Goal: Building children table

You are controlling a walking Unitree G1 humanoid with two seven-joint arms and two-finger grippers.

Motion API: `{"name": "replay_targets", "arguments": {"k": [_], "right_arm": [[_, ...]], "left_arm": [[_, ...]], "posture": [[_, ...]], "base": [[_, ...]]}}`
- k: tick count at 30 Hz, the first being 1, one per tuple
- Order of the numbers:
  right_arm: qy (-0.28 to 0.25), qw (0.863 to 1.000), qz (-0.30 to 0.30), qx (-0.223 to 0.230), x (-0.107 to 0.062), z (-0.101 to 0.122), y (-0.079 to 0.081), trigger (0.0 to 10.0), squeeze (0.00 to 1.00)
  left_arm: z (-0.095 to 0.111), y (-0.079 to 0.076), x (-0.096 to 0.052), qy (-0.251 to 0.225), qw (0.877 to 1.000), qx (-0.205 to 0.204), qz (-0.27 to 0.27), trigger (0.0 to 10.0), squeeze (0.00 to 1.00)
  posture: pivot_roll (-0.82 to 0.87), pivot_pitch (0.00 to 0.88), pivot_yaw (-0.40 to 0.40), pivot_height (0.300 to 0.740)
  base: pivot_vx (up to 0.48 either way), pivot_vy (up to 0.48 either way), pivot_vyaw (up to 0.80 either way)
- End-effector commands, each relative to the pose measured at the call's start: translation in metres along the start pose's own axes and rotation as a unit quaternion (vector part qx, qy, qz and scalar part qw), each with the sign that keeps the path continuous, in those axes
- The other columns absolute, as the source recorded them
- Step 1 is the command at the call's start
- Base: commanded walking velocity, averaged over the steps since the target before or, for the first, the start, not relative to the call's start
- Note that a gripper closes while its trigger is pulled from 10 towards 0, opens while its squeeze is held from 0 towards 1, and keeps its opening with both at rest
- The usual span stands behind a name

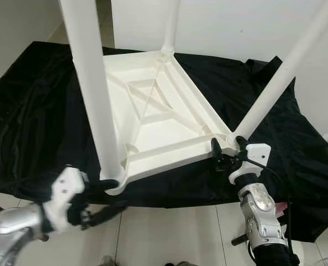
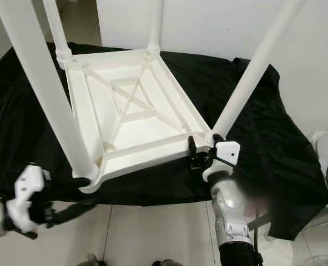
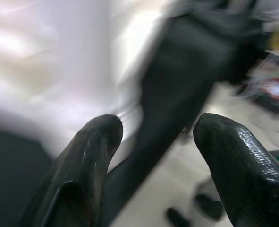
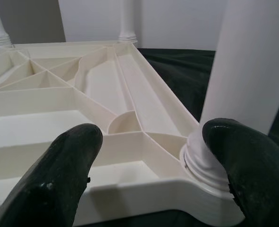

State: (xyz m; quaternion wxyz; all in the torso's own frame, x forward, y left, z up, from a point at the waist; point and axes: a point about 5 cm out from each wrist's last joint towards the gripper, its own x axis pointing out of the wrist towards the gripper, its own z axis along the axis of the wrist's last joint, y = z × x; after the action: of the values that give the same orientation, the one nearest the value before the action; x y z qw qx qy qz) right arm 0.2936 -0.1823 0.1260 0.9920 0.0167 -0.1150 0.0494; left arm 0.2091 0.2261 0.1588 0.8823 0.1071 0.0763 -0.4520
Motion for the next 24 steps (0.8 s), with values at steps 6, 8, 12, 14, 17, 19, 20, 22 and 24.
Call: {"name": "replay_targets", "arguments": {"k": [6,8,12,14,17,19,20,22,24], "right_arm": [[0.021,1.000,-0.008,0.003,-0.007,-0.010,-0.003,10.0,0.00],[0.024,1.000,-0.004,0.004,-0.009,-0.012,0.000,10.0,0.00],[0.031,0.999,-0.001,0.004,-0.012,-0.015,0.002,10.0,0.00],[0.036,0.999,0.000,0.004,-0.014,-0.017,0.002,10.0,0.00],[0.039,0.999,0.000,0.008,-0.016,-0.018,0.002,10.0,0.00],[0.045,0.999,-0.001,0.015,-0.019,-0.020,0.005,10.0,0.00],[0.045,0.999,-0.001,0.015,-0.019,-0.020,0.005,10.0,0.00],[0.048,0.999,0.001,0.017,-0.020,-0.021,0.008,10.0,0.00],[0.052,0.999,0.015,0.003,-0.023,-0.022,0.018,10.0,0.00]], "left_arm": [[-0.002,0.049,-0.025,0.017,0.993,0.017,0.118,10.0,0.00],[-0.003,0.058,-0.029,0.023,0.991,0.018,0.132,10.0,0.00],[-0.006,0.071,-0.034,0.038,0.987,0.025,0.156,10.0,0.00],[-0.006,0.082,-0.037,0.042,0.982,0.034,0.179,10.0,0.00],[-0.002,0.092,-0.035,0.033,0.978,0.039,0.200,10.0,0.00],[0.006,0.104,-0.027,0.006,0.969,0.061,0.239,10.0,0.00],[0.006,0.104,-0.027,0.006,0.969,0.061,0.239,10.0,0.00],[0.009,0.111,-0.023,-0.005,0.963,0.062,0.261,10.0,0.00],[0.016,0.122,-0.016,-0.040,0.955,0.037,0.292,10.0,0.00]], "posture": [[0.06,0.103,-0.082,0.740],[0.05,0.103,-0.079,0.740],[0.04,0.106,-0.074,0.740],[0.04,0.107,-0.074,0.740],[0.04,0.107,-0.074,0.740],[0.04,0.107,-0.078,0.740],[0.04,0.107,-0.078,0.740],[0.03,0.104,-0.084,0.740],[0.03,0.104,-0.085,0.740]], "base": [[0.000,0.000,0.00],[0.000,0.000,0.00],[0.000,0.000,0.00],[0.000,0.000,0.00],[0.000,0.000,0.00],[0.000,0.000,0.00],[0.000,0.000,0.00],[0.000,0.000,0.00],[0.000,0.000,0.00]]}}
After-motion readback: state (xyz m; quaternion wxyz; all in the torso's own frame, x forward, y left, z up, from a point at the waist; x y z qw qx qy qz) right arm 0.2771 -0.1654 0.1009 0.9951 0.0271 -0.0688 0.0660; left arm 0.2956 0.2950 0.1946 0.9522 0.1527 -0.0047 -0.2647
